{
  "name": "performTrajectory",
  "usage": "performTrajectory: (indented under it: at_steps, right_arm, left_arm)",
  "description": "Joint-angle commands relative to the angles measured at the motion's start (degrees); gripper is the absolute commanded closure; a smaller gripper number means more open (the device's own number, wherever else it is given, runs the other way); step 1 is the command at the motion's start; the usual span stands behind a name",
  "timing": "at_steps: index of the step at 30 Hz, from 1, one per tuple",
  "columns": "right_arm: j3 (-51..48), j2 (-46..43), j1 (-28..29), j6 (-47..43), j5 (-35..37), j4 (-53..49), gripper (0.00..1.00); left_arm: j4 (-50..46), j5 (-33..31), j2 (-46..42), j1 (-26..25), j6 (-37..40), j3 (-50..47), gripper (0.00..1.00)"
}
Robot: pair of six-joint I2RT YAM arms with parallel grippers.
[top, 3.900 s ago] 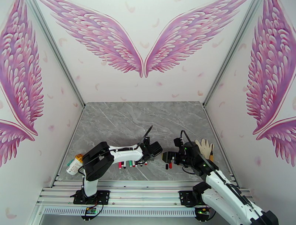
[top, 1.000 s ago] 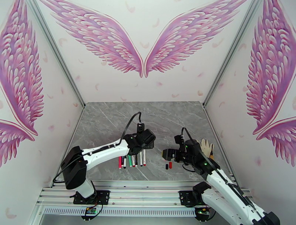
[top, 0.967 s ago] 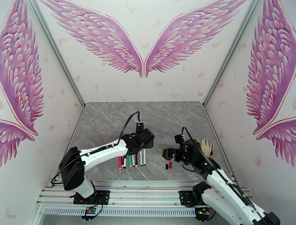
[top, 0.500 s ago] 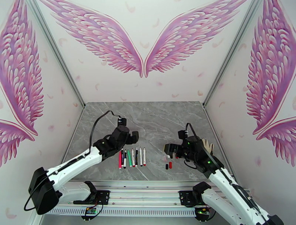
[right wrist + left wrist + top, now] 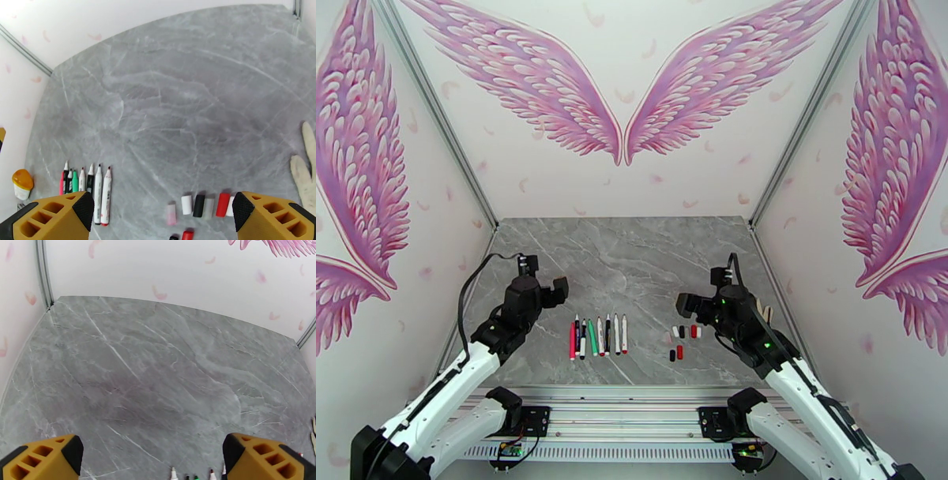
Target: Open the pen caps
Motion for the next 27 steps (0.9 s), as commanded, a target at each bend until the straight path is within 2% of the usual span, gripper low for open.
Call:
performTrajectory:
  at_steps: [1, 8, 13, 16, 21, 23, 27]
  right_arm:
    - [-1.2, -0.2, 0.5, -2.9, 6.6, 4.8, 0.01]
    - [-5.1, -1.3, 0.4, -7.2, 11.7, 9.4, 0.01]
    - [-7.6, -2.0, 0.2, -10.8, 12.6, 15.1, 0.01]
    - [-8.7, -1.6, 0.1, -12.4, 13.3, 18.3, 0.01]
    - [-9.6, 1.1, -0.7, -15.1, 14.1, 23.2, 0.01]
    - [-9.3, 2.9, -1.1, -15.9, 14.5, 24.2, 0.01]
    - [-9.8, 5.5, -2.0, -17.3, 15.1, 27.1, 0.01]
  left_arm:
    - [5.6, 0.0, -1.5, 2.3, 2.9, -2.9, 0.01]
    - [10.4, -1.8, -1.5, 7.1, 8.4, -6.5, 0.01]
    - [17.8, 0.0, -0.4, 10.9, 10.2, -9.7, 0.01]
    - [23.3, 0.1, 1.4, 11.2, 12.8, -12.4, 0.01]
    - [25.2, -2.1, 3.2, 11.9, 15.5, -12.3, 0.01]
    - [28.6, -0.9, 4.3, 12.2, 19.7, -13.4, 0.01]
    - [33.4, 0.3, 7.2, 13.4, 20.2, -14.6, 0.01]
